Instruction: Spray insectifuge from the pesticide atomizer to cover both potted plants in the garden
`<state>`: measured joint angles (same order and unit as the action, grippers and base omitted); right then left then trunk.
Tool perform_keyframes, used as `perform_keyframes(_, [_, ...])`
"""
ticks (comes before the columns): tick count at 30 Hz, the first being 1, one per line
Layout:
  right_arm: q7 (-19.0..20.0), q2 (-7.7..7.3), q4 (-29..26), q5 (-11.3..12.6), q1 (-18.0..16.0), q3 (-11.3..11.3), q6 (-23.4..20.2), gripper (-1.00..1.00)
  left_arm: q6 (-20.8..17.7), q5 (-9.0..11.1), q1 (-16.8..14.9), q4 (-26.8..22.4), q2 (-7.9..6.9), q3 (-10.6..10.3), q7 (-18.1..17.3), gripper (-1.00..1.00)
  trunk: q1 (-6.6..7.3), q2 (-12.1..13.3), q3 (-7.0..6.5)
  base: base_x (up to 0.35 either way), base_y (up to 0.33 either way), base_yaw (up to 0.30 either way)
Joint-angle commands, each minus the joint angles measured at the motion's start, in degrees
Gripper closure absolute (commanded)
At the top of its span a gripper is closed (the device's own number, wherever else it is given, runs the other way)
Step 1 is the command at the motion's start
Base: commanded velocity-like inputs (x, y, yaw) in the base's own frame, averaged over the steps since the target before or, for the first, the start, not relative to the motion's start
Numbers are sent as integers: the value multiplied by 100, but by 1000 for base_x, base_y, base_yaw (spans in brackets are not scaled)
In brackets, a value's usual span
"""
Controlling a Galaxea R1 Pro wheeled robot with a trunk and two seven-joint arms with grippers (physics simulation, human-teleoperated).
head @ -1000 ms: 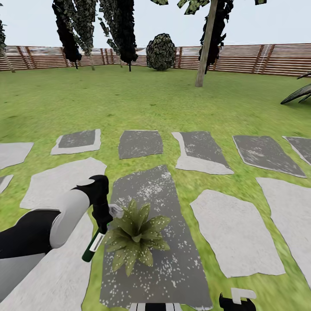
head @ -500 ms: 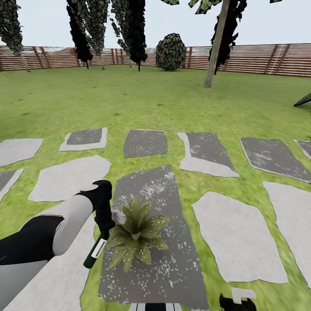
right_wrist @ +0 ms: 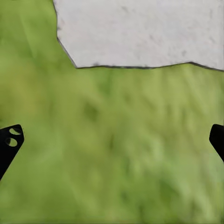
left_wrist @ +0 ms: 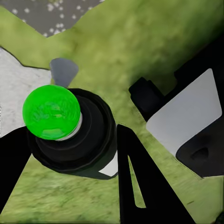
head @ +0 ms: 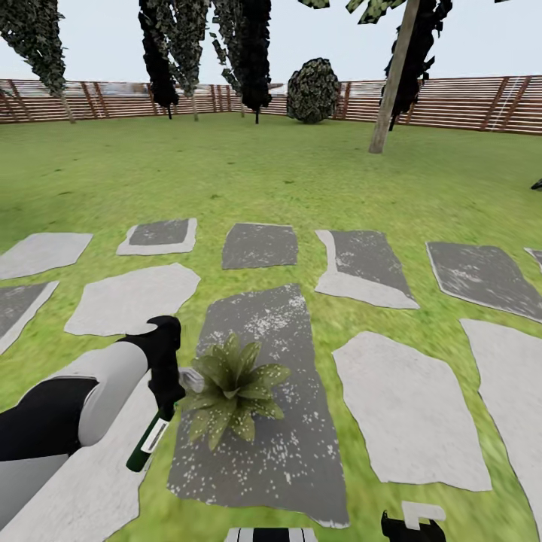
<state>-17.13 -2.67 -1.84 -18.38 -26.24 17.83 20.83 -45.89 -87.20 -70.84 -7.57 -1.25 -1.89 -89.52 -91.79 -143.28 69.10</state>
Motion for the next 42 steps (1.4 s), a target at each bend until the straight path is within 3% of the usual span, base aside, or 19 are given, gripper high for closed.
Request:
perform_keyframes(1, [-19, -2, 8, -60, -4, 45, 18, -100, -57, -16, 19, -7, -34, 3, -48, 100, 1, -2, 4, -2, -3, 8])
perform_keyframes(3, [-18, -3, 8, -60, -4, 45, 15, -100, -60, -16, 133, -91, -62, 1, -48, 100, 1, -2, 4, -1, -1, 3])
perform_keyframes(6, [-18, -3, 8, -60, -4, 45, 15, -100, -247, -17, 158, -430, 8, 29, -48, 100, 1, -2, 4, 0, 0, 0])
perform_keyframes(7, [-18, -2, 8, -60, -4, 45, 14, -100, -428, -17, 137, -569, 90, 13, -48, 100, 1, -2, 4, 0, 0, 0])
perform_keyframes(11, [-18, -1, 8, -60, -4, 45, 16, -100, -507, -7, -53, -601, 116, -3, -48, 100, 1, -2, 4, 0, 0, 0])
perform_keyframes(13, [-18, 0, 8, -60, -4, 45, 16, -100, -448, -4, -35, -568, 28, -18, -48, 100, 1, -2, 4, 0, 0, 0])
perform_keyframes(17, [-18, -1, 8, -60, -4, 45, 13, -100, -206, 18, 107, -545, -588, -13, -48, 100, 1, -2, 4, 0, 0, 0])
perform_keyframes(18, [-18, 1, 8, -60, -4, 45, 14, -100, -195, 14, 151, -547, -610, -6, -48, 100, 1, -2, 4, 0, 0, 0])
perform_keyframes(20, [-18, 3, 8, -60, -4, 45, 11, -100, -198, 11, 290, -578, -524, 15, -48, 100, 1, -2, 4, 0, 0, 27])
perform_keyframes(22, [-18, 3, 8, -60, -4, 45, 12, -100, -202, 15, 335, -611, -301, 23, -48, 100, 1, -2, 4, 0, 0, 181])
perform_keyframes(25, [-20, -1, 8, -60, -4, 45, 17, -100, -218, 17, 350, -629, -105, 28, -48, 100, 1, -2, 4, 68, 0, 182])
perform_keyframes(30, [-18, -19, 10, -76, -4, 45, 18, -100, -217, 34, 340, -640, -30, 23, -48, 100, 1, -2, 4, 287, -47, 21])
perform_keyframes(35, [-18, -23, 9, -76, -4, 45, 18, -100, -210, -19, 326, -640, 166, 4, -48, 100, 1, -2, 4, 66, -283, 0])
perform_keyframes(42, [-27, -15, 8, -69, -4, 45, 18, -100, -234, -34, 319, -640, 143, -19, -48, 100, 1, -2, 4, -215, -245, 165])
